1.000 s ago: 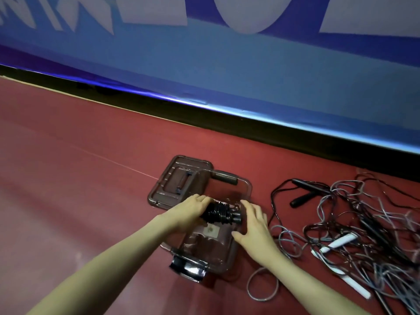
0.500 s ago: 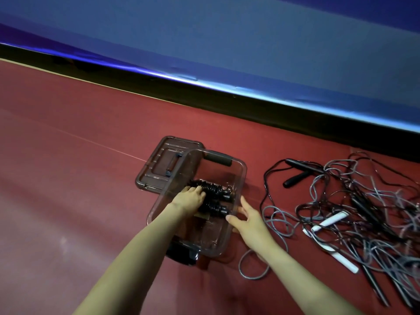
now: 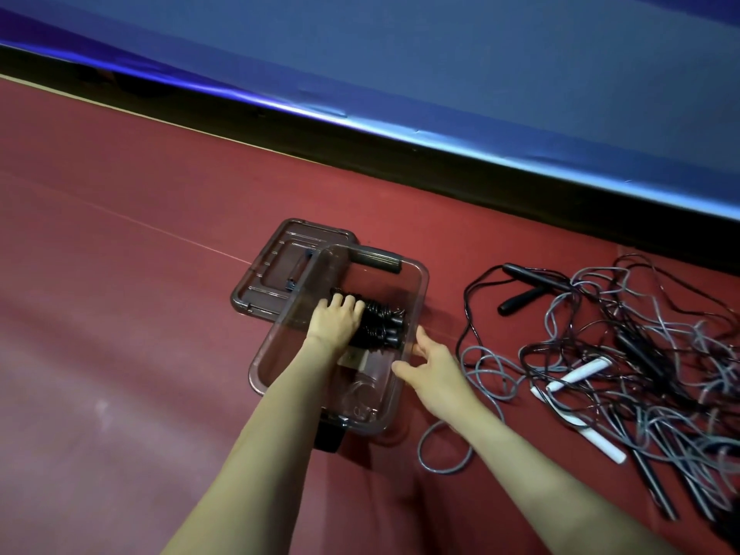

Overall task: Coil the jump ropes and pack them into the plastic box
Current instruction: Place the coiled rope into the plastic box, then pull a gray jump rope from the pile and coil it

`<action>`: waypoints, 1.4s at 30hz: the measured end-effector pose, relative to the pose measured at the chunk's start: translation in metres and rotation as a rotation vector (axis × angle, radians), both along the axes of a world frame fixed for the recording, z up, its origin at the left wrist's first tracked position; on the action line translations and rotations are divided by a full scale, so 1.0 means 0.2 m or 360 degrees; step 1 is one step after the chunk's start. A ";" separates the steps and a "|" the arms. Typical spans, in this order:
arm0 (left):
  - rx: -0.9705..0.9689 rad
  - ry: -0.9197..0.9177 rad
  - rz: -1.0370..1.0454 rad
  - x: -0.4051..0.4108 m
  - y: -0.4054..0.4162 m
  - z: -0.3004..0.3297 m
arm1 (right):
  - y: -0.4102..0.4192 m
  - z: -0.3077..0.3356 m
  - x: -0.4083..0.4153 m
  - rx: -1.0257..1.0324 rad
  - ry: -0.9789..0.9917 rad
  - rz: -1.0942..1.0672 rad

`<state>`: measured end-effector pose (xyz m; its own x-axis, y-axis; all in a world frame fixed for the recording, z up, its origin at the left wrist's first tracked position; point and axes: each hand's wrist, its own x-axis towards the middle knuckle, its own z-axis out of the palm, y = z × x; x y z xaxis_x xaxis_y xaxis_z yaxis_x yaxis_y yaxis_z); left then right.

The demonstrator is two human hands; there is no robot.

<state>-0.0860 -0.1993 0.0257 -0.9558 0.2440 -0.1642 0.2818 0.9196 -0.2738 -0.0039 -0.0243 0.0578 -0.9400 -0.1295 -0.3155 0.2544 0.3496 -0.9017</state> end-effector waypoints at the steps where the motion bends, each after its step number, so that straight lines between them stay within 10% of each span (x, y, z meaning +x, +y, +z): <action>1: 0.0001 -0.0017 0.0014 0.00 0.00 -0.01 | 0.01 -0.01 0.00 0.0009 -0.0006 0.0011; 18: 0.1080 -0.0042 0.0177 0.23 0.17 0.72 | 0.41 0.40 0.07 -0.0048 0.0104 -0.0207; 29: 0.0779 -0.0127 -0.0053 0.33 1.02 0.92 | 1.20 0.70 0.14 0.0493 0.0398 -0.0328; 34: 0.0945 -0.0153 -0.0027 0.36 1.23 0.67 | 1.42 0.63 0.20 0.0792 0.0334 -0.0181; 42: 0.0327 -0.0256 -0.0176 0.33 1.16 0.28 | 1.57 0.42 0.19 0.1018 0.0140 0.0181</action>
<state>-0.0207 0.0335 0.0812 -0.8871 0.3893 -0.2478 0.4084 0.9123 -0.0287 0.0350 0.2896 0.1412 -0.9573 -0.0417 -0.2859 0.1193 0.8442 -0.5226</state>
